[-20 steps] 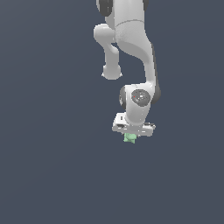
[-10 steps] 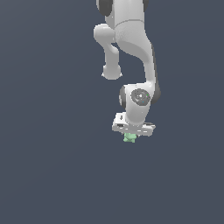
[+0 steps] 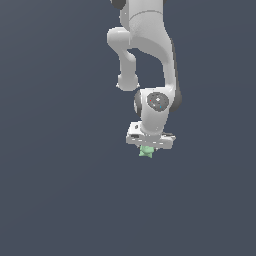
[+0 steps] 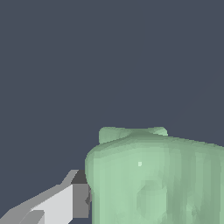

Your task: Pick up the object and move it to a goal position.

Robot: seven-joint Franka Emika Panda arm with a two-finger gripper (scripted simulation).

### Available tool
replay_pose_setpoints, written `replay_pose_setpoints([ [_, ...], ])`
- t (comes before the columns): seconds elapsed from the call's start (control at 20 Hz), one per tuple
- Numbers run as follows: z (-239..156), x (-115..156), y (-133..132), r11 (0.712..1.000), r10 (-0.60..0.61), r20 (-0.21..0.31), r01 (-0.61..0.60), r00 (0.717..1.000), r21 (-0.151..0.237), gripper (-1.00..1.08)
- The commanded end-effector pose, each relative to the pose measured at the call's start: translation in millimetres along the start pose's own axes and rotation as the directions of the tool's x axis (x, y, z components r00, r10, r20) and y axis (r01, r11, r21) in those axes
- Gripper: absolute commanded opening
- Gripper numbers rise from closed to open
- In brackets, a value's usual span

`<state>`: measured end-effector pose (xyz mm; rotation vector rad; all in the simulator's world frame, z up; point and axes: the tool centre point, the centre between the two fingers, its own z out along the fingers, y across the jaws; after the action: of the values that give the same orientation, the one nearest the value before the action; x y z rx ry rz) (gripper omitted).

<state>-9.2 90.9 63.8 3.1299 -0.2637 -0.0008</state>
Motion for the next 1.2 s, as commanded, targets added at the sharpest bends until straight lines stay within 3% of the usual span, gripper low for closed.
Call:
replay_pose_setpoints([
  [0.0, -10.5, -7.6, 6.0, 1.000, 0.000, -0.001, 0.000, 1.000, 0.000, -1.00],
  [0.7, -91.0, -67.2, 51.7, 1.000, 0.000, 0.000, 0.000, 1.000, 0.001, -1.00],
  [1.15, -123.6, -88.8, 69.4, 1.000, -0.001, 0.000, 0.001, 1.000, 0.001, -1.00],
])
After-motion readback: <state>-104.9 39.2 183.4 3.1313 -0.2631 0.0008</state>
